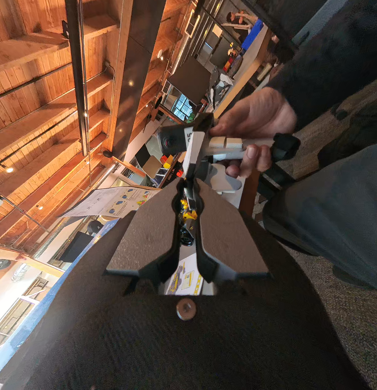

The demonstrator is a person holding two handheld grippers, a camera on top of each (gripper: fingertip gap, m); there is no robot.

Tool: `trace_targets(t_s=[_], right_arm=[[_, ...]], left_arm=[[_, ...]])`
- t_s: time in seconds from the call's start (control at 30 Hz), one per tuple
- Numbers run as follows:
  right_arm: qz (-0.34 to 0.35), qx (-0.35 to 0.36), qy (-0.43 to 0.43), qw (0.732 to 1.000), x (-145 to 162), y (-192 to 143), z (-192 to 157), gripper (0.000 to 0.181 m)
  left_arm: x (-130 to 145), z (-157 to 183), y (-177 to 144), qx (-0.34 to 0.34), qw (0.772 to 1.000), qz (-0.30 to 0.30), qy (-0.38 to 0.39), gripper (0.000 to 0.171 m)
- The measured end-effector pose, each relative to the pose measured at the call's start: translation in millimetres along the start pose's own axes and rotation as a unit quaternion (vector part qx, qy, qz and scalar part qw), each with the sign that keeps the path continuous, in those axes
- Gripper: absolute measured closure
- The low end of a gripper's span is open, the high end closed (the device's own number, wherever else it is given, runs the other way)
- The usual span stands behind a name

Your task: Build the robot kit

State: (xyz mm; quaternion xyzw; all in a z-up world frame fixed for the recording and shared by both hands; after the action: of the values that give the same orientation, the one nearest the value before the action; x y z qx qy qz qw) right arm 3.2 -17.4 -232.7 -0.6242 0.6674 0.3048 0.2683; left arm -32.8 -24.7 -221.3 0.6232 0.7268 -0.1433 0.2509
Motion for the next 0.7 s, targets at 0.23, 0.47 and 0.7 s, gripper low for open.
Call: trace_targets(t_s=[0.23,0.47,0.7], right_arm=[[0.005,-0.044,0.037,0.998,3.3,5.8,-5.5,0.156],[0.004,-0.039,0.039,0.998,4.5,7.2,-3.3,0.156],[-0.003,-0.038,0.041,0.998,8.9,7.1,-1.0,0.156]], left_arm=[[-3.2,0.4,-4.4,-0.009,1.0,0.008,-0.007,0.167],[-1.5,1.5,-6.5,-0.003,0.999,-0.001,-0.031,0.167],[1.7,6.0,-8.6,0.015,0.999,-0.006,-0.04,0.166]])
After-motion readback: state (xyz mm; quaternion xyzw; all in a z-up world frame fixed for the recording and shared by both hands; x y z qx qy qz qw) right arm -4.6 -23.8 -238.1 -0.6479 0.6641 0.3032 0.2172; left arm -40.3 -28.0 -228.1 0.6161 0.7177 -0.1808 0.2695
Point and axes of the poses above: each gripper's, where its closed fingertips meet, y out along the fingers, x out of its underside, z = x × y across the jaws, the point moved 3 cm from there along -y, back along the fingers, and after that the axes turned 2 degrees about y, right-handed, at the moved point
